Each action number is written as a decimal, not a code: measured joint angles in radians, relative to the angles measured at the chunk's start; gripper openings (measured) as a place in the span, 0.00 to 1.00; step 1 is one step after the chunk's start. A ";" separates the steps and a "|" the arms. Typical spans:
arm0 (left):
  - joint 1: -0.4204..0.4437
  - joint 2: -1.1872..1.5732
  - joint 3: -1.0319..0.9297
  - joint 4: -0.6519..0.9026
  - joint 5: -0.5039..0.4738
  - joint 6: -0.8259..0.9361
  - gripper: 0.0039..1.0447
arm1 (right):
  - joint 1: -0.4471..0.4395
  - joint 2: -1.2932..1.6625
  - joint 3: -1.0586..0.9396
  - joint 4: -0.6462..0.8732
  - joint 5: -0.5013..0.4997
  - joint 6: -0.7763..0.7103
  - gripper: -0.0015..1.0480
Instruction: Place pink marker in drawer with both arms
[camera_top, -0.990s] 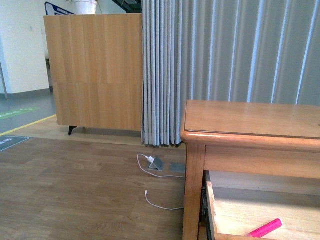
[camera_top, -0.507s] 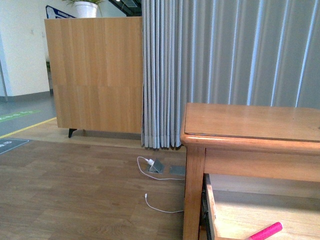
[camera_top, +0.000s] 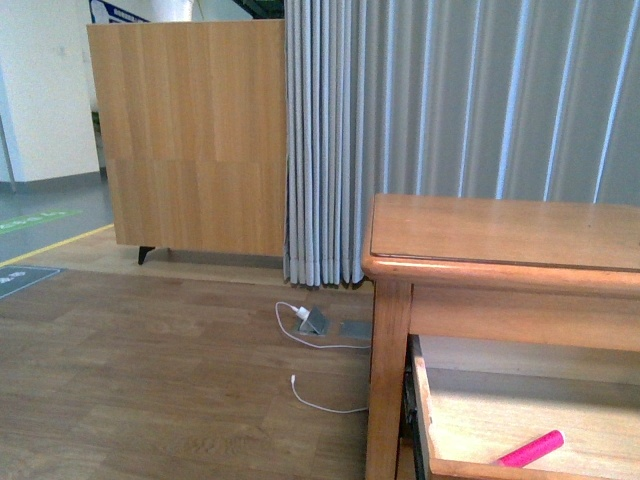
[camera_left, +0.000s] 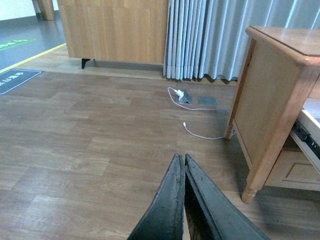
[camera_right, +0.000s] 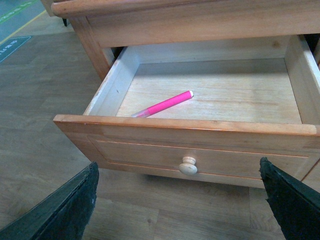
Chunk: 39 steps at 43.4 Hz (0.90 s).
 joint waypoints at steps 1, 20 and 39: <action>0.000 -0.001 0.000 0.000 0.000 -0.001 0.05 | 0.000 0.000 0.000 0.000 0.000 0.000 0.92; 0.000 -0.002 0.000 -0.002 0.000 0.000 0.72 | 0.055 -0.006 -0.103 0.336 0.270 0.013 0.92; 0.000 -0.002 0.000 -0.002 0.000 0.000 0.94 | 0.151 0.591 0.082 0.268 0.258 -0.084 0.92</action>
